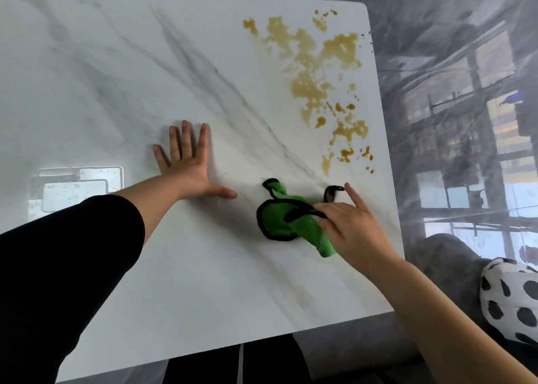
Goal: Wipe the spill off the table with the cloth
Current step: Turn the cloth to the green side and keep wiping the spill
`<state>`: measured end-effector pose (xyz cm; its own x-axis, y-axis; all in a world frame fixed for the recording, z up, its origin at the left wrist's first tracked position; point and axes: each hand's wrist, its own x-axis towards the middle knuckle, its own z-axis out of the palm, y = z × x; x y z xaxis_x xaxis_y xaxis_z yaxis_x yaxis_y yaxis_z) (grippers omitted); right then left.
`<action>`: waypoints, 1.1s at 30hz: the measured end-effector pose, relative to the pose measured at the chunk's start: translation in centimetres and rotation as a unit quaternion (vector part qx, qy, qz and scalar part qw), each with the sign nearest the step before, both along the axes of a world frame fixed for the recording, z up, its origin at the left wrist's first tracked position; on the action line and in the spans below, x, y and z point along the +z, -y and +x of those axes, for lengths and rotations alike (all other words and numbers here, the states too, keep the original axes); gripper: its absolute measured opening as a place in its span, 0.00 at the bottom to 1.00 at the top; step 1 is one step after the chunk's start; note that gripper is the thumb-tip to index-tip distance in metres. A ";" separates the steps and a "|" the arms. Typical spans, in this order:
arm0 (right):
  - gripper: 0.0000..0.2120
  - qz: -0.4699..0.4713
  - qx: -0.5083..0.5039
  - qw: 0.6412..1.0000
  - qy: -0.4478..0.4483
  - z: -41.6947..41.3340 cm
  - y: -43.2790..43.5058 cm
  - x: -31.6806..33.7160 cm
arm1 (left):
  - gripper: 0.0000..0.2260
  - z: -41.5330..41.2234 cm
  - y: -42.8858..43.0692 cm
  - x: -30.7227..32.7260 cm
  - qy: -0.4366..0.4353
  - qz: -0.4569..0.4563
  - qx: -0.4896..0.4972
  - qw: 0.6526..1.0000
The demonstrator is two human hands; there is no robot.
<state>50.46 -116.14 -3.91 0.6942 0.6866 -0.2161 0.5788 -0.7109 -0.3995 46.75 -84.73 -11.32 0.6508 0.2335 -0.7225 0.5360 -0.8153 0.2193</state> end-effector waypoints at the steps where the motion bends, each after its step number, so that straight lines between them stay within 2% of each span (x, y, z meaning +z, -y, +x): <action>1: 0.09 0.024 -0.046 0.998 -0.042 -0.3 -0.2 0.9 | 0.70 0.0 0.0 0.0 0.000 -0.001 0.000 1.000; 4: 0.13 0.127 -0.154 0.962 -0.188 -1.3 -1.5 3.8 | 0.70 -0.1 0.0 -0.1 0.005 -0.008 -0.002 1.000; 7: 0.10 0.249 -0.189 0.921 -0.232 -2.1 -2.5 5.7 | 0.69 -0.2 -0.1 -0.2 0.015 -0.018 -0.003 1.000; 9: 0.09 0.285 -0.242 0.900 -0.225 -2.3 -2.2 5.6 | 0.69 -0.2 -0.1 -0.3 0.017 -0.016 -0.007 1.000; 11: 0.08 0.240 -0.286 0.906 -0.198 -2.4 -1.1 3.8 | 0.69 -0.1 -0.1 -0.4 0.010 -0.006 -0.004 1.000; 13: 0.07 0.121 -0.310 0.921 -0.201 -2.4 0.4 0.9 | 0.69 0.0 0.1 -0.4 0.004 0.006 0.001 1.000; 15: 0.17 -0.060 -0.293 0.932 -0.203 -2.6 1.9 -1.9 | 0.69 0.0 0.1 -0.6 0.006 0.005 -0.004 1.000; 16: 0.24 -0.131 -0.275 0.937 -0.172 -2.9 2.4 -3.0 | 0.69 0.0 0.1 -0.6 0.007 0.004 -0.006 1.000; 17: 0.27 -0.159 -0.251 0.948 -0.110 -3.1 2.5 -3.7 | 0.68 0.0 0.0 -0.7 0.009 0.005 -0.006 1.000; 19: 0.26 -0.132 -0.150 0.980 -0.002 -3.7 1.6 -4.4 | 0.69 -0.1 0.0 -0.7 0.009 0.007 -0.006 1.000; 20: 0.26 -0.118 -0.078 0.990 0.013 -4.1 0.7 -4.8 | 0.69 -0.1 0.0 -0.7 0.008 0.007 -0.007 1.000; 22: 0.27 -0.136 0.064 0.989 -0.003 -4.6 -1.1 -6.2 | 0.68 -0.1 0.0 -0.7 0.006 0.005 -0.012 1.000; 23: 0.27 -0.149 0.090 0.985 -0.013 -4.3 -2.0 -7.1 | 0.67 -0.1 0.0 -0.7 0.005 0.003 -0.012 1.000; 25: 0.26 -0.150 0.069 0.986 -0.004 -2.8 -4.1 -8.8 | 0.63 0.0 -0.2 -1.1 0.005 -0.005 -0.002 1.000; 29: 0.26 -0.126 -0.012 0.992 0.005 0.1 -9.1 -10.3 | 0.40 0.1 -0.5 -2.5 0.034 -0.008 0.026 0.999; 31: 0.26 -0.122 -0.032 0.992 0.004 -0.3 -10.1 -10.5 | 0.36 0.0 -0.4 -3.0 0.047 0.004 0.025 0.999; 33: 0.25 -0.106 -0.004 0.994 0.013 -2.0 -9.5 -10.3 | 0.36 -0.1 -0.3 -3.2 0.053 0.020 0.023 0.998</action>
